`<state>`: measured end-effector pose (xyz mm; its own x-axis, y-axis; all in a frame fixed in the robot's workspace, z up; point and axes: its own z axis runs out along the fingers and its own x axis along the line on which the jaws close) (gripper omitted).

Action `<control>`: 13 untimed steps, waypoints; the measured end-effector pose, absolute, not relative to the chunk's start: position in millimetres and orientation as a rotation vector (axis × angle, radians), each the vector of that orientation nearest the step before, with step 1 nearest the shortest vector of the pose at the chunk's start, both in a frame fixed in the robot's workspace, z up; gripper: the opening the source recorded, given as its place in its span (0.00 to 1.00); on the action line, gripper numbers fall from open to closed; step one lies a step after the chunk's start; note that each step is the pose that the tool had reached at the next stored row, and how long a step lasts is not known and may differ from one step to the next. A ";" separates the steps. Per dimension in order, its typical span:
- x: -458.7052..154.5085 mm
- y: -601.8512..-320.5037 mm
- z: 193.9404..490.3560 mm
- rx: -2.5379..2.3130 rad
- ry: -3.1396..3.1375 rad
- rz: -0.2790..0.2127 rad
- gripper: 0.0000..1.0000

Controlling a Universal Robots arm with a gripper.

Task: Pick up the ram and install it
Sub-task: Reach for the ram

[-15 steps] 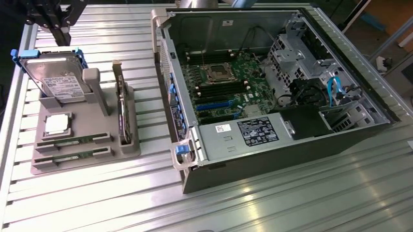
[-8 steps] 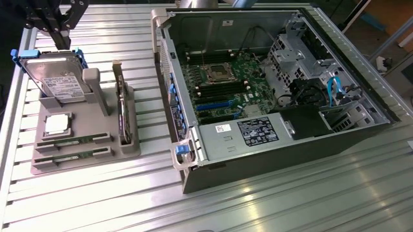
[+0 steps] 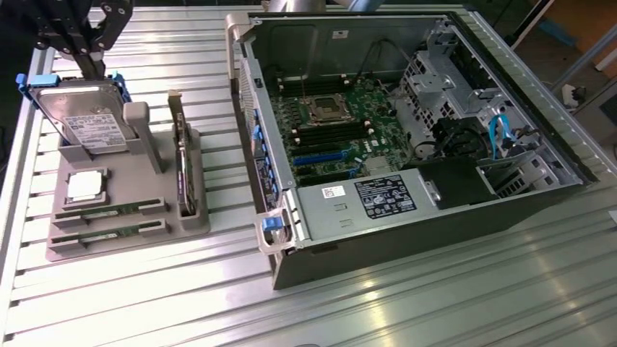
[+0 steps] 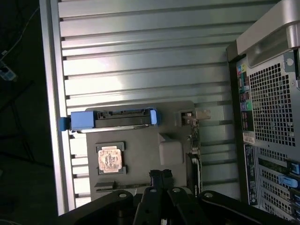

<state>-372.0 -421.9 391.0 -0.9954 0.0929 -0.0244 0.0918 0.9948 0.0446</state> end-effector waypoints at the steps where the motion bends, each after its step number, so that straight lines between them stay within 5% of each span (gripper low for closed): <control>1: -372.0 -423.1 391.0 0.144 3.111 0.068 0.11; 13: -372.0 -436.2 391.0 0.144 3.111 0.068 0.11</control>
<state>-372.0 -436.2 391.0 -0.9954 0.0929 -0.0244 0.0917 0.9948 0.0446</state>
